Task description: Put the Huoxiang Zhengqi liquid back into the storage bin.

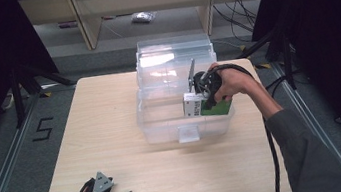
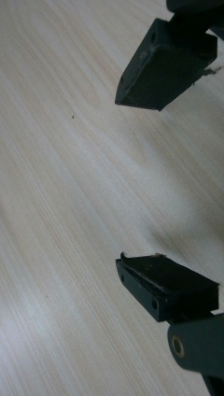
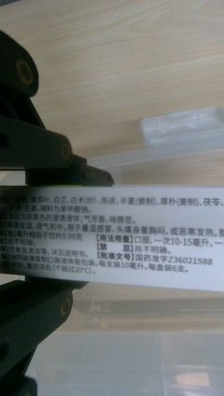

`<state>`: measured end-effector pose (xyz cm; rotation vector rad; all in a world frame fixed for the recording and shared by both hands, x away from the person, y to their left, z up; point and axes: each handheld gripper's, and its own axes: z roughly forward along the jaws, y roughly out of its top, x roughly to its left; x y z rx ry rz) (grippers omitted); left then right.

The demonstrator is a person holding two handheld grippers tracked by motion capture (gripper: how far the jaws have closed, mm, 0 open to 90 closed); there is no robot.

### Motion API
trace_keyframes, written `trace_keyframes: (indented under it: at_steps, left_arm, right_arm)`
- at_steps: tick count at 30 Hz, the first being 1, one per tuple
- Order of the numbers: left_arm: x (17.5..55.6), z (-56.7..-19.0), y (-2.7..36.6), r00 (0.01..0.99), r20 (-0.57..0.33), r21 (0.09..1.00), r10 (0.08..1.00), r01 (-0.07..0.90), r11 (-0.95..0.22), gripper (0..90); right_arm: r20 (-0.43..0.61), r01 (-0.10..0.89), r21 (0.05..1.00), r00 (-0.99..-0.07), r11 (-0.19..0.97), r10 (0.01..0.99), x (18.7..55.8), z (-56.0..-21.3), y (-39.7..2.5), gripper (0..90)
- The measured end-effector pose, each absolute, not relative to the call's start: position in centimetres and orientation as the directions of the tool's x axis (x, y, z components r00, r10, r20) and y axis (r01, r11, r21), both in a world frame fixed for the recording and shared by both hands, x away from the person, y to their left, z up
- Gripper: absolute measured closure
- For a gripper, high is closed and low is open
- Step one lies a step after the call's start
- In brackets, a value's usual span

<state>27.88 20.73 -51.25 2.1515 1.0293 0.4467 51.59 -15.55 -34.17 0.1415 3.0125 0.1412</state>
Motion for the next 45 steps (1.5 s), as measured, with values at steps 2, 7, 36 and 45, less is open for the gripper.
trace_keyframes:
  at_steps: [2, 7, 36, 45]
  left_arm:
    - [27.9, -51.4, 20.7, 0.621, 0.000, 0.718, 0.784, 0.546, -0.432, 17.5]
    - [27.9, -51.4, 20.7, 0.620, 0.005, 0.715, 0.784, 0.546, -0.437, 17.5]
    - [27.9, -51.2, 20.8, 0.631, 0.010, 0.710, 0.776, 0.542, -0.449, 17.5]
    - [27.9, -51.3, 20.7, 0.631, 0.004, 0.712, 0.776, 0.543, -0.445, 17.5]
  right_arm:
    - [-0.115, 0.094, 0.099, -0.988, 0.991, 0.105, 51.7, -34.5, -15.7, 64.7]
    - [-0.095, 0.122, 0.101, -0.987, 0.987, 0.132, 51.9, -35.3, -16.2, 64.7]
    - [-0.077, 0.128, 0.089, -0.988, 0.988, 0.135, 52.6, -38.6, -16.7, 64.3]
    - [-0.052, 0.091, 0.096, -0.994, 0.991, 0.096, 53.0, -40.1, -16.6, 64.0]
